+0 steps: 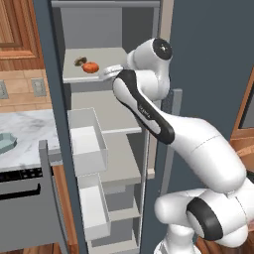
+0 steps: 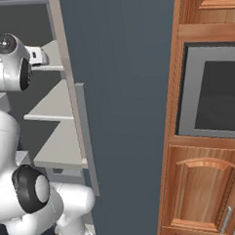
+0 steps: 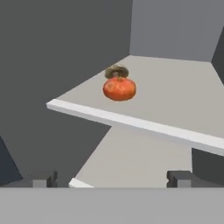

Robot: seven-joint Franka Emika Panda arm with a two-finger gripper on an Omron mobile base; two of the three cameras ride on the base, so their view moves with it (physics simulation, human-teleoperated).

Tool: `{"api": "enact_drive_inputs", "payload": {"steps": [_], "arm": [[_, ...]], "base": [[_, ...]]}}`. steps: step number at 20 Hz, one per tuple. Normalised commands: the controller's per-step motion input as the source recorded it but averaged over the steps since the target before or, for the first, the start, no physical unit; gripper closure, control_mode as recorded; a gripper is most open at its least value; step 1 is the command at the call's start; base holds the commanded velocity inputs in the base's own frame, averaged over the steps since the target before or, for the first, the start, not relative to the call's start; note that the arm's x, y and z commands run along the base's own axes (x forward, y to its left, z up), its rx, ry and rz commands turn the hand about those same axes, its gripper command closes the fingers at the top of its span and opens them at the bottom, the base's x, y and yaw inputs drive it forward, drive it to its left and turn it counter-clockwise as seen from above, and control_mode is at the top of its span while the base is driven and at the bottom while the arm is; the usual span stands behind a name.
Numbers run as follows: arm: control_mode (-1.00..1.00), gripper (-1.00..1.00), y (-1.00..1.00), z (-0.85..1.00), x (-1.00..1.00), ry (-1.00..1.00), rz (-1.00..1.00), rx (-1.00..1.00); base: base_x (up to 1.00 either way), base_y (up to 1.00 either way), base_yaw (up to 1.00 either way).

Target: Take the squash and mushroom out of the freezer and place them in the tupperware container on the counter. Then put the tupperware containing the vegetables back in the freezer.

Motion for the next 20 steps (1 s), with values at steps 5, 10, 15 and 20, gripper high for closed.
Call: {"api": "enact_drive_inputs", "payload": {"steps": [5,10,15,20], "arm": [[-1.0,-1.0,0.48,0.0,0.64,0.0,0.0,0.0],[-1.0,-1.0,0.3,0.0,0.67,0.0,0.0,0.0],[-1.0,-1.0,0.04,0.0,0.54,0.0,0.0,0.0],[-1.0,-1.0,0.0,-0.06,0.45,0.0,0.0,0.0]], "base": [[0.0,0.0,0.0],[0.0,0.0,0.0],[0.0,0.0,0.0],[0.0,0.0,0.0]]}}
